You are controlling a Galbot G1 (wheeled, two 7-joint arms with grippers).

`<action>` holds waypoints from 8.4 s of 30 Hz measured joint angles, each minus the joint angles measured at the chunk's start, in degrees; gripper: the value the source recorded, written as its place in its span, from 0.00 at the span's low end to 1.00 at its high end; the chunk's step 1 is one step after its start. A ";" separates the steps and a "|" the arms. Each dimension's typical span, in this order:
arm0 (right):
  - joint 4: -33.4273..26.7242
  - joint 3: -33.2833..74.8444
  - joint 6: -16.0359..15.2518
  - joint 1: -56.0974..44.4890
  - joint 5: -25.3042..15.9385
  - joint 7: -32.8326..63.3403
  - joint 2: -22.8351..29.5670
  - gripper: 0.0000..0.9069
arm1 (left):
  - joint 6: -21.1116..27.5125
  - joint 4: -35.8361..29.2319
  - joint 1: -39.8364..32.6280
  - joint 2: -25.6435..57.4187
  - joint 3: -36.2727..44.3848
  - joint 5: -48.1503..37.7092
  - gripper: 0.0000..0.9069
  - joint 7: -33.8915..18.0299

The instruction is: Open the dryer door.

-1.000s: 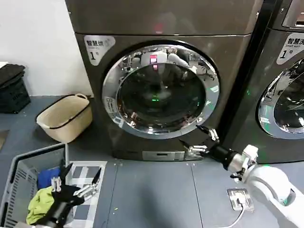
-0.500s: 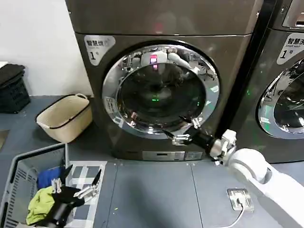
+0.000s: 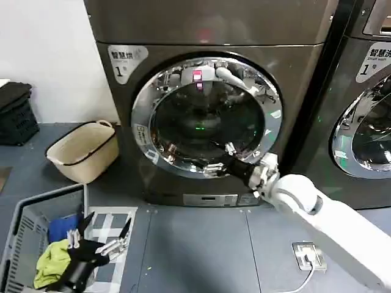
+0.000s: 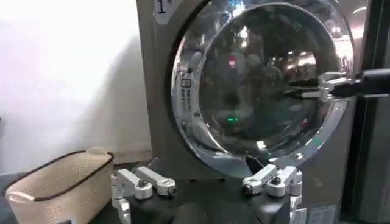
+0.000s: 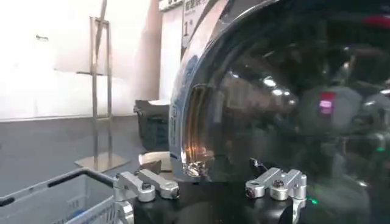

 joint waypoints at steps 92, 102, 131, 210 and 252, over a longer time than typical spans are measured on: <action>-27.77 -14.02 2.06 16.46 -3.64 -6.49 26.15 1.00 | 0.20 0.00 -0.34 0.08 -0.32 -0.50 1.00 0.30; -21.15 -14.69 1.81 16.47 0.48 -9.76 21.06 1.00 | 0.44 0.00 -1.06 0.31 -0.55 -1.55 1.00 0.36; -4.08 -14.02 3.79 13.83 8.31 -22.93 5.11 1.00 | 1.62 1.88 -5.75 4.32 -11.48 -12.49 1.00 5.43; -14.52 36.24 30.11 -35.81 0.61 -52.52 -37.65 1.00 | -5.90 36.15 -69.58 35.34 46.17 -25.47 1.00 17.69; -13.03 115.71 38.39 -98.04 1.55 -46.54 7.09 1.00 | -8.00 45.41 -81.25 20.78 58.94 -19.20 1.00 16.97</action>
